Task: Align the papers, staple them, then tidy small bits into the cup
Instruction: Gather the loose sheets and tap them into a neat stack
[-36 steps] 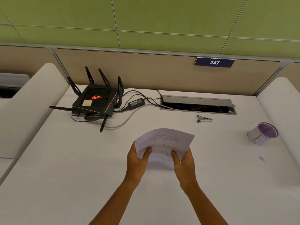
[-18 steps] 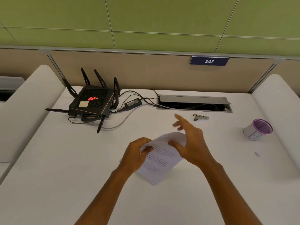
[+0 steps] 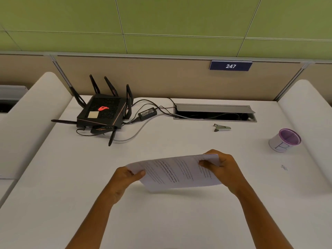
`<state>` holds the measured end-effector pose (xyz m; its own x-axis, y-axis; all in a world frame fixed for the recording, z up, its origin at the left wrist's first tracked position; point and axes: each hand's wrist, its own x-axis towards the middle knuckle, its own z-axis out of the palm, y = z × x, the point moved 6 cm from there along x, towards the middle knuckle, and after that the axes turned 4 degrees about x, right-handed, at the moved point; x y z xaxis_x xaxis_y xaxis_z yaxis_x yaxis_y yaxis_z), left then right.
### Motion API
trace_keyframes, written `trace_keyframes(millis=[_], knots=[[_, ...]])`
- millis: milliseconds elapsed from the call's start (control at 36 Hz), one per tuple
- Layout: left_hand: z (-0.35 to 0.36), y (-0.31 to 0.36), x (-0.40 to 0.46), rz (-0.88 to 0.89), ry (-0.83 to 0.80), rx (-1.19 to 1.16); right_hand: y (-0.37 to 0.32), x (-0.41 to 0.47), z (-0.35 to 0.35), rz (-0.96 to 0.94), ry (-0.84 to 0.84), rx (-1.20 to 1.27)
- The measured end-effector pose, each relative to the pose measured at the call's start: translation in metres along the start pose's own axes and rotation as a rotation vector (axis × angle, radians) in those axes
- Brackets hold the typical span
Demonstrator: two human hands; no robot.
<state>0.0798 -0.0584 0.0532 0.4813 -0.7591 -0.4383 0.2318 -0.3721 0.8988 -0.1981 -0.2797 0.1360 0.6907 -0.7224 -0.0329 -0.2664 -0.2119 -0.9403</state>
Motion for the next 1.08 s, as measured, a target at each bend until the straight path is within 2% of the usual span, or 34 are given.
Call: trace_keyframes(millis=[83, 167, 333, 556, 778, 889, 1000, 1083], knots=[[0.011, 0.017, -0.002, 0.065, 0.013, -0.070, 0.001, -0.004, 0.000, 0.051, 0.060, 0.111], [0.015, 0.037, -0.002, 0.138, 0.115, -0.057, 0.003, -0.009, 0.002, 0.059, 0.116, 0.169], [0.026, 0.044, -0.007, 0.229, 0.191, 0.052, 0.030, -0.022, 0.012, 0.195, 0.331, 0.268], [0.038, 0.003, -0.008, 0.144, 0.210, 0.155, 0.071, -0.036, 0.040, 0.355, 0.320, 0.290], [0.034, 0.006, -0.009, 0.166, 0.231, 0.172, 0.069, -0.038, 0.036, 0.367, 0.333, 0.309], [0.033, -0.006, -0.013, 0.094, 0.259, 0.188, 0.073, -0.039, 0.039, 0.397, 0.287, 0.256], [0.026, 0.010, -0.016, 0.174, 0.260, 0.266, 0.064, -0.030, 0.025, 0.301, 0.255, 0.171], [0.025, 0.030, -0.012, 0.237, 0.191, 0.415, 0.052, -0.020, 0.013, 0.159, 0.236, -0.053]])
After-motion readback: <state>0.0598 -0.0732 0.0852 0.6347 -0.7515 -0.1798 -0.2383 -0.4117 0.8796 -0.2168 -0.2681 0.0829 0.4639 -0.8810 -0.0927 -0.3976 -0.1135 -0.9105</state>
